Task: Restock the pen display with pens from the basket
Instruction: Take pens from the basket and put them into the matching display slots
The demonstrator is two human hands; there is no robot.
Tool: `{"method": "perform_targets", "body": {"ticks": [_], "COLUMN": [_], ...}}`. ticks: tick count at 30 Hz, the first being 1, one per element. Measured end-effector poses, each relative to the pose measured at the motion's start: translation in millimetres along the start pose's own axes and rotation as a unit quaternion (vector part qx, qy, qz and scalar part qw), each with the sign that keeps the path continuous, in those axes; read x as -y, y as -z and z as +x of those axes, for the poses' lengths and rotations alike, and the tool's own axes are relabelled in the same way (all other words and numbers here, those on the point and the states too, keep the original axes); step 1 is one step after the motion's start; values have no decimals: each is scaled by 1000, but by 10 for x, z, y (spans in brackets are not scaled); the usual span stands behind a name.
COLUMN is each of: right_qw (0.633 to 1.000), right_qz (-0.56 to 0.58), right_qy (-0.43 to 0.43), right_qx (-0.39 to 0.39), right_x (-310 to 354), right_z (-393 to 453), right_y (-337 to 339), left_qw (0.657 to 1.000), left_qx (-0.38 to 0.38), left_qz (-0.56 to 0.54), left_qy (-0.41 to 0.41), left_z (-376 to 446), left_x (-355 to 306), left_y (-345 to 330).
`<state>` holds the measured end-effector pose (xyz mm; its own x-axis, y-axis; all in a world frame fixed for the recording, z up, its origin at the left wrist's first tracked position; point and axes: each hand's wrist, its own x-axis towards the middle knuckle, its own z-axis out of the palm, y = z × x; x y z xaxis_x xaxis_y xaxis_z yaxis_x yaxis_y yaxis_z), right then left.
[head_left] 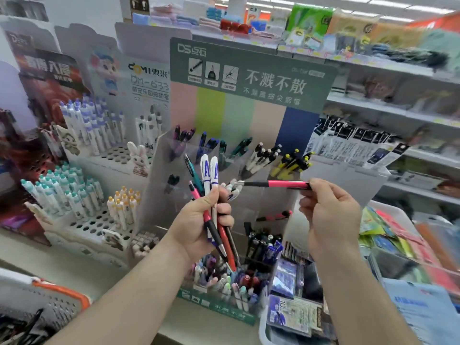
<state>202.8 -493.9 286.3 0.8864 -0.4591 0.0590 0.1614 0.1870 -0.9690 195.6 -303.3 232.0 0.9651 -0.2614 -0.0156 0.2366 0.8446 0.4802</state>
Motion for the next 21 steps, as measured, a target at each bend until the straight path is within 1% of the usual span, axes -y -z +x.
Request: {"method": "perform_targets", "body": {"ticks": [3,5,7,9,13,14,18,21], "right_qw": [991,978,961,948,931,924,880,862], "right_qz": [-56,-118,-194,-253,-333,-354,-448,-481], "right_qy": [90,137,162,166,146,143,151,158], "right_qx": [-79,-102,-114,-97,18,35,39,37], "right_x": [39,5,-66,-145,-330,-381,-512,-490], "right_z": [106,166,200,203,146,143,195,182], "right_y": [131,181,186,157,46,24,21,31], "left_qw": [997,994,990,985,975,974,971,968], "left_qx": [-48,-56,-54,-50,-43,-43,-40,-36], "left_qz": [66,89,128,167,216,222,236,245], "left_qy": [6,2,-7,-12,-18,-20,-24,-26], "left_z": [-34,-56,-77,-91,-130,-141,-181,-201], "left_x": [48,68,70,78,92,97,94,82], "left_y": [-37,-17,10,35,78,87,119,142]}}
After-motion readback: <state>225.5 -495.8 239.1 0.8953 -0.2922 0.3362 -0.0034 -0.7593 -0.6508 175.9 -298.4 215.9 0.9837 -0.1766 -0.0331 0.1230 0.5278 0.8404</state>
